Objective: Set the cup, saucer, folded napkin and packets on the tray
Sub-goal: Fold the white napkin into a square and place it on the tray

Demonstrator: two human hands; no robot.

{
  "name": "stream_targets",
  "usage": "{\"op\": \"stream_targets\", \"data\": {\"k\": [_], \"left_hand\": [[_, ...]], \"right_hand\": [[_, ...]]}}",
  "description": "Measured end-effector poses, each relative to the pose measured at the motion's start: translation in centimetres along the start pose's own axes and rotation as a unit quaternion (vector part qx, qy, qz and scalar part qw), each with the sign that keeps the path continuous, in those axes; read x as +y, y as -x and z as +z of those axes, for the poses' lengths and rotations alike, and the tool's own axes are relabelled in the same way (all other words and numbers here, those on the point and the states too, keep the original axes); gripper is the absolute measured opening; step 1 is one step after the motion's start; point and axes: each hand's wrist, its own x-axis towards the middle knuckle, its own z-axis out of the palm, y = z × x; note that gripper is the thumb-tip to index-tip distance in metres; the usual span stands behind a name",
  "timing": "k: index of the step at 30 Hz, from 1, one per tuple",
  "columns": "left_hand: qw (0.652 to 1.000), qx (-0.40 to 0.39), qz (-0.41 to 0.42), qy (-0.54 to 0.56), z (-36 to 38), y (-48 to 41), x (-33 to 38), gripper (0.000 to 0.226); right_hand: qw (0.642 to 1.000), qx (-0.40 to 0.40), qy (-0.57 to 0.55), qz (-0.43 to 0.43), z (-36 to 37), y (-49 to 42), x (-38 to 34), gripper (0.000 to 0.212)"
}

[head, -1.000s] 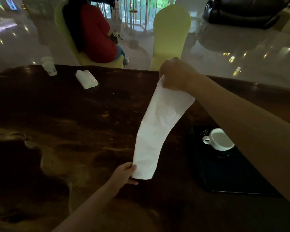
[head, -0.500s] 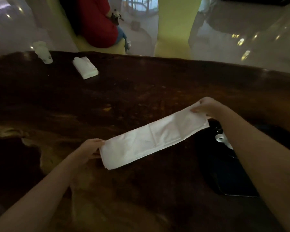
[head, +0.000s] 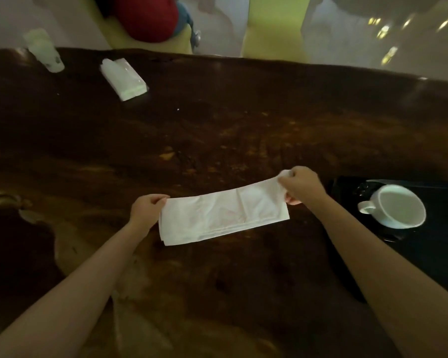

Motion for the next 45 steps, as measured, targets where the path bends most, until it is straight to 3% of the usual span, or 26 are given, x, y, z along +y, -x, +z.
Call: {"op": "stream_targets", "data": {"k": [4, 9, 12, 16, 22, 26, 31, 34, 41, 43, 45], "left_hand": [[0.999, -0.017, 0.001, 0.036, -0.2, 0.2, -1.2, 0.028], [0.995, -0.018, -0.029, 0.098, -0.2, 0.9, -2.1, 0.025], [0.992, -0.024, -0.035, 0.123, 0.0, 1.2, -2.5, 0.024], [0.989, -0.048, -0.027, 0.137, -0.2, 1.1, -2.6, 0.025], [0.985, -0.059, -0.016, 0.163, -0.5, 1.2, -2.9, 0.026], [0.983, -0.056, -0.023, 0.174, -0.3, 1.3, -2.8, 0.026], [0.978, -0.064, -0.026, 0.198, -0.7, 1.7, -2.7, 0.026], [0.974, -0.072, -0.027, 0.212, -1.0, 2.0, -2.7, 0.028], [0.978, -0.038, -0.022, 0.203, -0.2, 2.8, -3.4, 0.032], [0.978, -0.023, -0.029, 0.205, 0.0, 3.3, -3.4, 0.033], [0.983, -0.007, -0.01, 0.181, 0.2, 3.9, -3.3, 0.035]], "right_hand": [[0.975, -0.177, -0.134, 0.01, 3.4, 3.6, -6.6, 0.015], [0.954, -0.272, -0.123, -0.003, 10.9, 4.8, -10.5, 0.021], [0.947, -0.308, -0.09, -0.005, 14.7, 4.9, -11.5, 0.047], [0.943, -0.329, -0.045, -0.014, 17.6, 5.0, -11.8, 0.057], [0.94, -0.335, 0.062, -0.028, 16.3, 5.0, -12.8, 0.04], [0.923, -0.358, 0.138, -0.027, 15.8, 4.6, -13.7, 0.04], [0.909, -0.395, 0.127, -0.053, 18.3, 4.5, -12.3, 0.035], [0.911, -0.392, 0.083, -0.102, 18.8, 4.7, -10.7, 0.024], [0.936, -0.317, 0.063, -0.141, 18.3, 5.8, -8.4, 0.03], [0.965, -0.227, 0.008, -0.13, 17.1, 5.8, -7.5, 0.026], [0.994, -0.039, -0.016, -0.105, 15.2, 5.2, -5.7, 0.022]]}}
